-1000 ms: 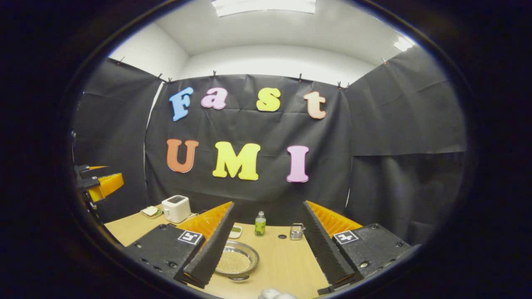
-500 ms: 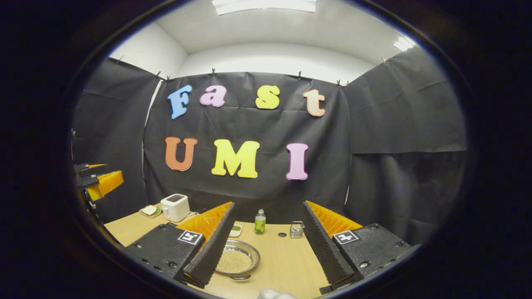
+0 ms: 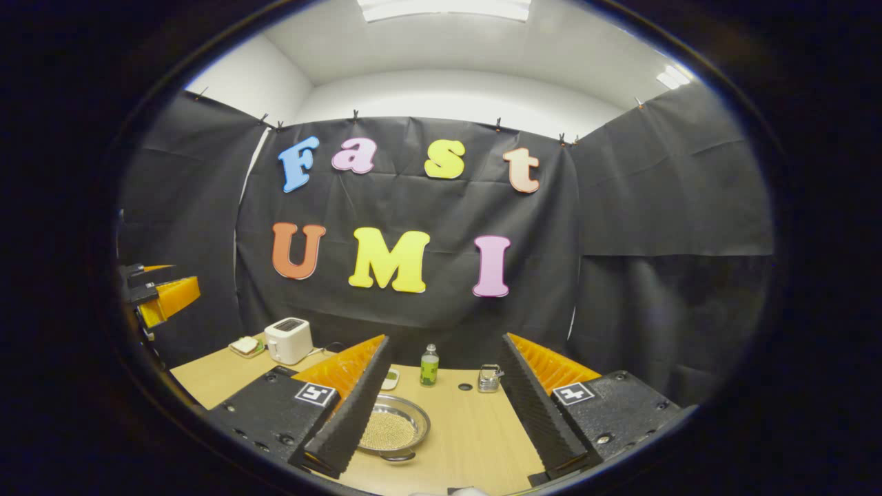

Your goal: First push the handle of the pot to place it horizontally, then grasp the pot with both hands and set it on the induction cooktop.

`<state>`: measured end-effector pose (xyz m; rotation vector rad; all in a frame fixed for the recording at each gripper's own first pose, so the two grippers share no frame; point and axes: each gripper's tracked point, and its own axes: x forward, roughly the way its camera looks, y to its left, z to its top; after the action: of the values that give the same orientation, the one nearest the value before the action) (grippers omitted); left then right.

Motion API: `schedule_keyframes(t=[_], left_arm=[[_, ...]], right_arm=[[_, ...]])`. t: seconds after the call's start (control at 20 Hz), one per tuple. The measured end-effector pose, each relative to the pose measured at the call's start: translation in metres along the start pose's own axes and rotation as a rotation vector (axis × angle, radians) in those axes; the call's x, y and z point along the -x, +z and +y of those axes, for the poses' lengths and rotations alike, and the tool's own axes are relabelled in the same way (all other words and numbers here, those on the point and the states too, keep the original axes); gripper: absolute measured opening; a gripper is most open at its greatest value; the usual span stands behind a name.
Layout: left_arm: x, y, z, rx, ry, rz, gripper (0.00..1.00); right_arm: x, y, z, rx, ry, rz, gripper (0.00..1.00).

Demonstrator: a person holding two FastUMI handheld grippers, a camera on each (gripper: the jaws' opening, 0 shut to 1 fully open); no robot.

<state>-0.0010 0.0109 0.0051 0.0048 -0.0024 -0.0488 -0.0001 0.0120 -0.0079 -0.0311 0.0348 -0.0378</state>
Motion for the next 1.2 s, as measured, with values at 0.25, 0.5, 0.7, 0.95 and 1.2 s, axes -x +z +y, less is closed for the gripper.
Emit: schedule_keyframes(t=[0.25, 0.5, 0.7, 0.95, 1.2], left_arm=[[0.004, -0.008, 0.000, -0.013, -0.014, 0.021, 0.95], [0.009, -0.016, 0.002, -0.011, 0.007, 0.036, 0.96], [0.017, -0.016, 0.005, -0.009, 0.022, 0.032, 0.96], [0.027, -0.024, 0.011, -0.032, 0.044, 0.063, 0.96], [0.030, -0.021, 0.017, -0.041, 0.073, 0.081, 0.96]], right_arm=[[0.001, -0.016, 0.024, 0.005, 0.069, 0.046, 0.80], [-0.010, -0.093, 0.061, -0.026, 0.208, 0.259, 0.07], [-0.015, -0.188, 0.086, -0.017, 0.281, 0.464, 0.04], [-0.016, -0.304, 0.121, 0.012, 0.345, 0.674, 0.04], [-0.037, -0.380, 0.151, 0.020, 0.378, 0.793, 0.01]])
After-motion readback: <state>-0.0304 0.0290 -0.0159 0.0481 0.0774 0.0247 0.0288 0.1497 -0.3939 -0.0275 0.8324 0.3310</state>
